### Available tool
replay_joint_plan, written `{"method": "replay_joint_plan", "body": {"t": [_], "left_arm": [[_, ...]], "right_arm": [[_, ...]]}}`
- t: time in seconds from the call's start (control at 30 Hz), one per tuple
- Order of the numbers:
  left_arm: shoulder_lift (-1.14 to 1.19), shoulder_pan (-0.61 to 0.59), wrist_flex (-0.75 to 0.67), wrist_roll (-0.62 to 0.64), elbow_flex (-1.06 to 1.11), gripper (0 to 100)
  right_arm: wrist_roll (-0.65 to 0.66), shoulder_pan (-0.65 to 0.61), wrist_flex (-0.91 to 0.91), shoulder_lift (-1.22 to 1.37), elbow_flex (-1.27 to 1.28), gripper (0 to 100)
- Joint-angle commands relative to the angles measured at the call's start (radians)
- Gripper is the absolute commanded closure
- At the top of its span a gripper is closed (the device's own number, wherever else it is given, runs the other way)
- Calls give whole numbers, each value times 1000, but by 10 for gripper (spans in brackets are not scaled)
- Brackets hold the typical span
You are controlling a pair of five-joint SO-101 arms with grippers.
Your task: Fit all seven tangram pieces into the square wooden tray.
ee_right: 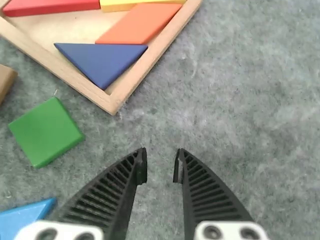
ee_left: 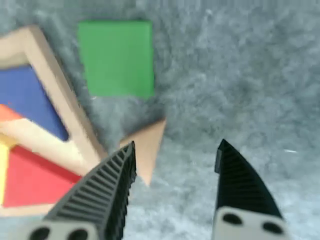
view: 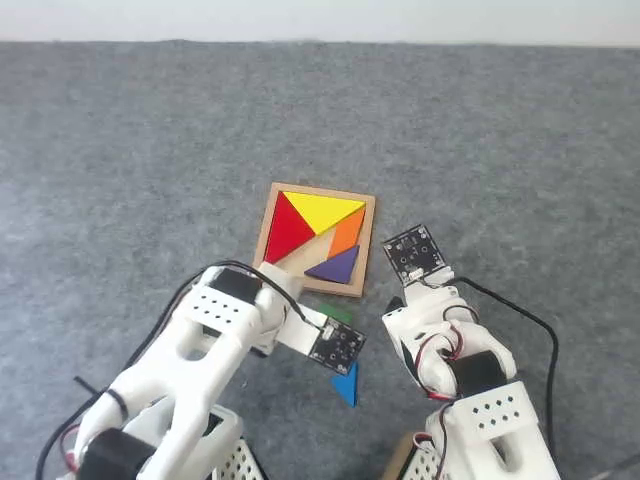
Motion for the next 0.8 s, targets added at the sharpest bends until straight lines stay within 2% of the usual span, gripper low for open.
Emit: {"method": "replay_joint_plan", "body": {"t": [0.0, 0.13, 0.27, 0.47, 0.77], "left_arm": [[3, 8, -60, 3, -8, 754], [8, -9, -120, 21, -13, 754], [106, 2, -123, 23, -38, 754], [282, -5, 11, 23, -232, 754], [331, -5, 14, 23, -278, 773]], "right_arm": [[5, 8, 10, -18, -61, 890], [5, 8, 10, -18, -61, 890], [5, 8, 10, -18, -58, 890], [5, 8, 10, -18, -57, 890], [5, 8, 8, -18, -57, 890]]}}
